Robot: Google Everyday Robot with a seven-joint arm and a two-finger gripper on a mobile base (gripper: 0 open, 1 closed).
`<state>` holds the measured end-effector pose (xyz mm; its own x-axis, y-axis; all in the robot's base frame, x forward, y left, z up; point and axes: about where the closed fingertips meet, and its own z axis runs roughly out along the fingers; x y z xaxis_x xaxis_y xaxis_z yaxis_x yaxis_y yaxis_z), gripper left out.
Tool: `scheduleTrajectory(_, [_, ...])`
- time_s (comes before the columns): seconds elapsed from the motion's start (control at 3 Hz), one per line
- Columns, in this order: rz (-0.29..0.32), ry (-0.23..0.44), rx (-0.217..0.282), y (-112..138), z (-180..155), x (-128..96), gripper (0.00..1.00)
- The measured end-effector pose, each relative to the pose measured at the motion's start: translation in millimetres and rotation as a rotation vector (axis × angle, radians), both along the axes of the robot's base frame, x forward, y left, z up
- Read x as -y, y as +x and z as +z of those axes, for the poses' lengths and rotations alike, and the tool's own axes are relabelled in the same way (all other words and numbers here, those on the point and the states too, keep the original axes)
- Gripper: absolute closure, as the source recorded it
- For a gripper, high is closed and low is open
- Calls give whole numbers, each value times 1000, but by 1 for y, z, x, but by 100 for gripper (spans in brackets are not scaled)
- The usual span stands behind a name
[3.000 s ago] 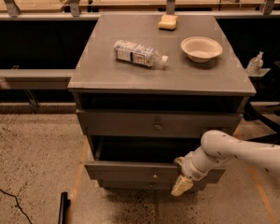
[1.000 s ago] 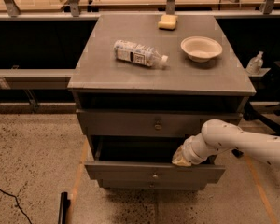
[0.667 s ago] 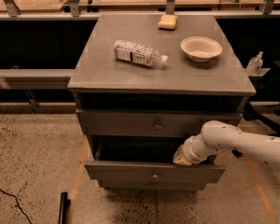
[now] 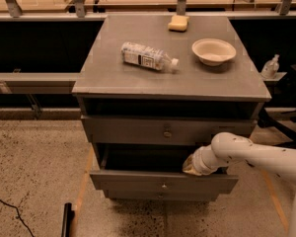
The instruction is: Open middle drawer
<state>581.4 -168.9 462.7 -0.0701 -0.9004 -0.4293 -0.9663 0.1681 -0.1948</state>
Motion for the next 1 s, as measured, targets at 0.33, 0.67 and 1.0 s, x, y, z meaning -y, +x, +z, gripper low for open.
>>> scheduleTrajectory(0.33, [23, -7, 43, 9, -7, -3, 100])
scheduleTrajectory(0.67, [56, -18, 95, 19, -20, -8, 100])
scheduleTrajectory(1.0, [112, -53, 131, 30, -34, -17, 100])
